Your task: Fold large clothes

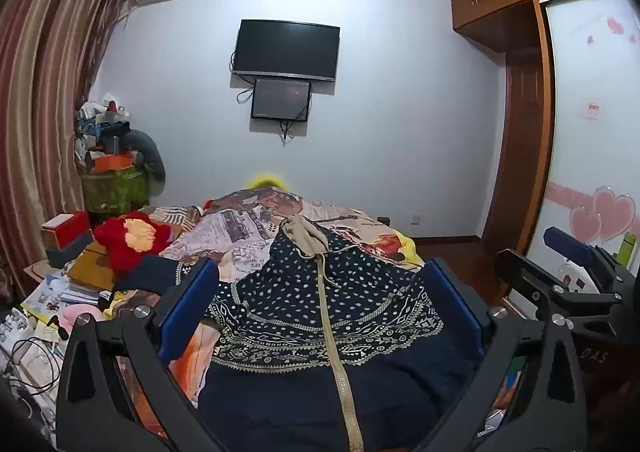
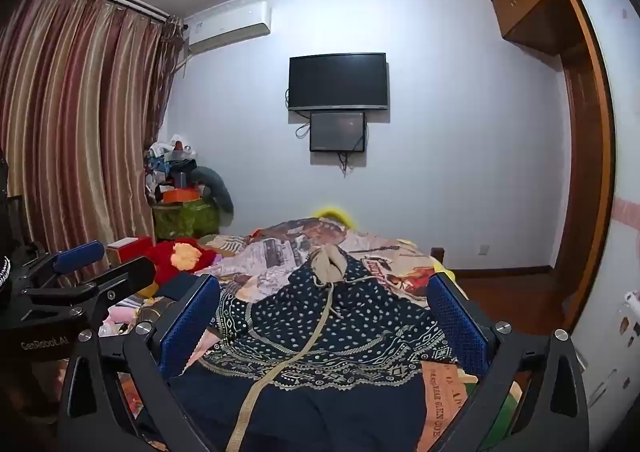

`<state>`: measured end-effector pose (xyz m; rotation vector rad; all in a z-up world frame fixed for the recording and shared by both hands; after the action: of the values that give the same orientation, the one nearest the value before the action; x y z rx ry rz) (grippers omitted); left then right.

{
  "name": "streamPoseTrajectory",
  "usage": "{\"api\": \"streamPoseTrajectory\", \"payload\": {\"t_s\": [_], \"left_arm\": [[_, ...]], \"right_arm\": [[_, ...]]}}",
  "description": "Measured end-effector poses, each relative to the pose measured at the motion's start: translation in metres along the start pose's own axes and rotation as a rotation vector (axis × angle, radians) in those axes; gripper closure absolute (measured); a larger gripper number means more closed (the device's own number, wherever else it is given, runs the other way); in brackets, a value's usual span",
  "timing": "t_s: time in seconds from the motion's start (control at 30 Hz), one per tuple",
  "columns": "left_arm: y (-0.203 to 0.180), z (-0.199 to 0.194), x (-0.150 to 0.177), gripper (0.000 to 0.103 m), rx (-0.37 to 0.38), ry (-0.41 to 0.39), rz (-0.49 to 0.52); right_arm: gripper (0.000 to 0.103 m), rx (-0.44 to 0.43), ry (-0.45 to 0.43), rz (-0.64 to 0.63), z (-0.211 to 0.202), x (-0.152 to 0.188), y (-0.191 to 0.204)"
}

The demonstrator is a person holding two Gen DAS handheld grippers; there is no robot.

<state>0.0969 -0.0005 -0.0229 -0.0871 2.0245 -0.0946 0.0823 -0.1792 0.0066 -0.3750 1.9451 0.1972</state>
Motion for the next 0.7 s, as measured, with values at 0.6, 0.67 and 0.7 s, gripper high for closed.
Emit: {"api": "streamPoseTrajectory", "payload": {"t_s": [0.6,0.67,0.7], "left_arm": [[0.008,0.006,0.003,0.0,-0.001,0.015,-0.022],[0.007,0.006,0.003,0.0,-0.001,0.015,-0.021],[0.007,0.006,0.004,0.0,-0.001,0.016,-0.018]], "right_arm": [[0.0,-0.004,0.037,0.03,0.015,0.01,-0.004],[0.0,-0.005,0.039,0.031,0.014,0.01,-0.004],[0.0,-0.005,0.04,0.032,0.014,0.011,-0.004]]}}
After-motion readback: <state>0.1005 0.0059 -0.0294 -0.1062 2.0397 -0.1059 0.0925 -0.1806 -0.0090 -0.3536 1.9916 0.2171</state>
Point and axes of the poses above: each gripper's, at about its wrist camera, not at the fingertips, and z roughly the way its jaws point, y to its left, x to its underside, the point moved 10 cm from there along z, roughly the way its jaws point, and after that the axes turned 13 degrees about y, right-handed, at the moved point
